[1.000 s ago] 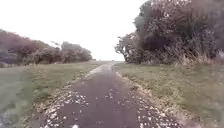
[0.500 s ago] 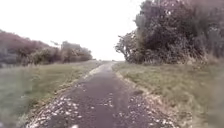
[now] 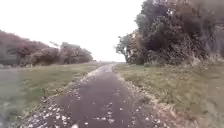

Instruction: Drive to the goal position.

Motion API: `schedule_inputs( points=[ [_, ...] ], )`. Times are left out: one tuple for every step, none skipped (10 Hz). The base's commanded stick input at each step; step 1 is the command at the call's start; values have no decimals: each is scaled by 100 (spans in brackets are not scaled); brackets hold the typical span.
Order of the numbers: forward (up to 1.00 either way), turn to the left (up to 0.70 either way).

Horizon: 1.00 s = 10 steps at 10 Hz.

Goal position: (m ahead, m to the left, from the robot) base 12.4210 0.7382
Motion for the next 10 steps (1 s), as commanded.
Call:
schedule_inputs(
  points=[
    [70,18],
    [70,29],
    [70,30],
    [70,21],
    [70,11],
    [70,1],
    [70,0],
    [70,0],
    [70,0],
    [70,0]
  ],
)
